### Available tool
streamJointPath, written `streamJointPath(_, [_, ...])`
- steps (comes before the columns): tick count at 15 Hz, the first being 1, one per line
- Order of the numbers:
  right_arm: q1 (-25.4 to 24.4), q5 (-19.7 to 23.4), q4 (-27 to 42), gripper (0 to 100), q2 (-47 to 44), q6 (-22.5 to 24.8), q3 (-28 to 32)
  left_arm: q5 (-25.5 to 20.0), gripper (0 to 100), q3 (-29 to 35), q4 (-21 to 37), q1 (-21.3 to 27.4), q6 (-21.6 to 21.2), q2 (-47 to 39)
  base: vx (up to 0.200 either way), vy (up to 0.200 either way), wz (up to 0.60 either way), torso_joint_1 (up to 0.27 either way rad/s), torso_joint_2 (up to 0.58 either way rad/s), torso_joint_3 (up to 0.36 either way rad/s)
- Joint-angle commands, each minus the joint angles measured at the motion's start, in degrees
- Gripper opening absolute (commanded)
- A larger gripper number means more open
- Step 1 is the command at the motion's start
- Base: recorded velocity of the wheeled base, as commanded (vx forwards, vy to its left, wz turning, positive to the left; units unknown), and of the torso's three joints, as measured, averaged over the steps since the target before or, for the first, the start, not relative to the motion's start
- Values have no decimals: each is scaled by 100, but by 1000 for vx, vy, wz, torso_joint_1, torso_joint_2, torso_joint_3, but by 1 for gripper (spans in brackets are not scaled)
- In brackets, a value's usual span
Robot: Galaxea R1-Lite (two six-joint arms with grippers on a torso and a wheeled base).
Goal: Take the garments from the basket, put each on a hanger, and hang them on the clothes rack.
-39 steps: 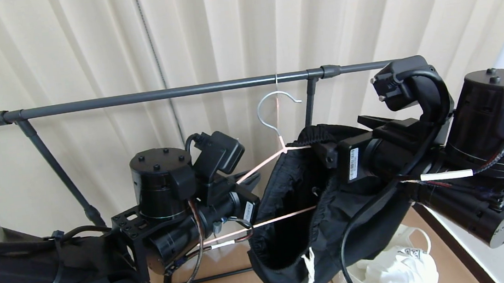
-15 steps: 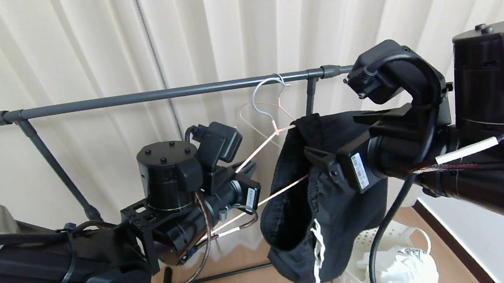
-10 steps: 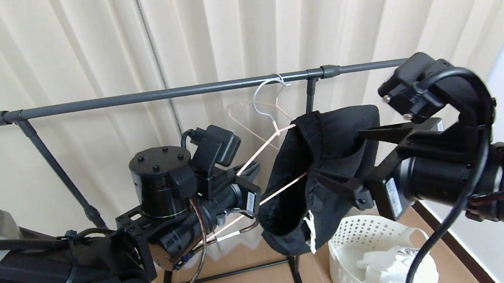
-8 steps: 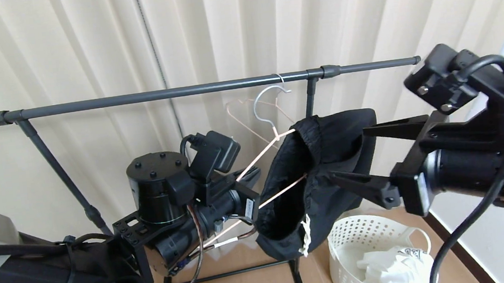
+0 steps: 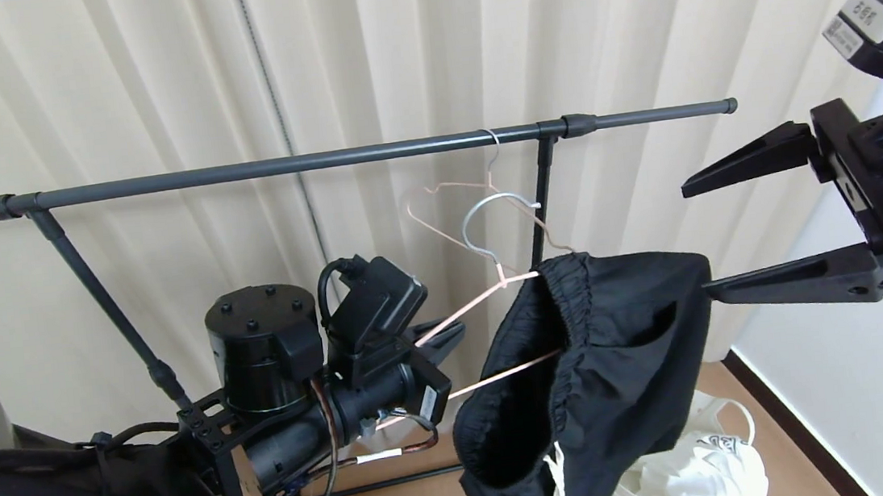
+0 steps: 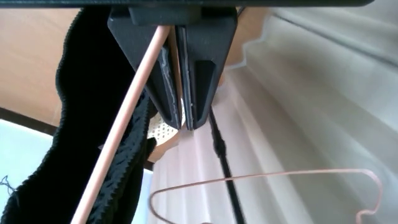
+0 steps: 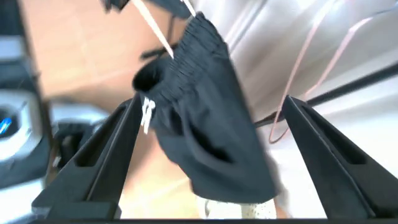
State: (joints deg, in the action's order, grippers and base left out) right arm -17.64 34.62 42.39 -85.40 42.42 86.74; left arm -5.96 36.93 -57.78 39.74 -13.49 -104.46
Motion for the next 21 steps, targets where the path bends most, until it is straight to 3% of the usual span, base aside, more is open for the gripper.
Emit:
streamJointPath(1, [340,493,2256,100,-1805,1040,2181,-45,0,-19,4,7,-83,40,0,0,0,0,0,0])
streamJointPath(3, [59,493,2582,100,-1981,1022,2392,-63,0,-27,4,42,-101,40,0,0,0,0,0,0])
streamJointPath(9, [-389,458,2564,100,-2201,890,2260,-63,0,-1,-5,113,-101,66,0,0,0,0,0,0])
streamJointPath(18, [-539,431,2072,100,-2702,811,2269,-63,0,-1,-14,157,-101,84,0,0,0,0,0,0])
streamJointPath(19, [-539,414,2046,0,-2693,803,2269,-63,0,-1,-14,157,-101,84,0,0,0,0,0,0])
streamJointPath(21, [-539,379,2028,0,-2684,803,2251,-63,0,-10,-22,157,-101,84,0,0,0,0,0,0])
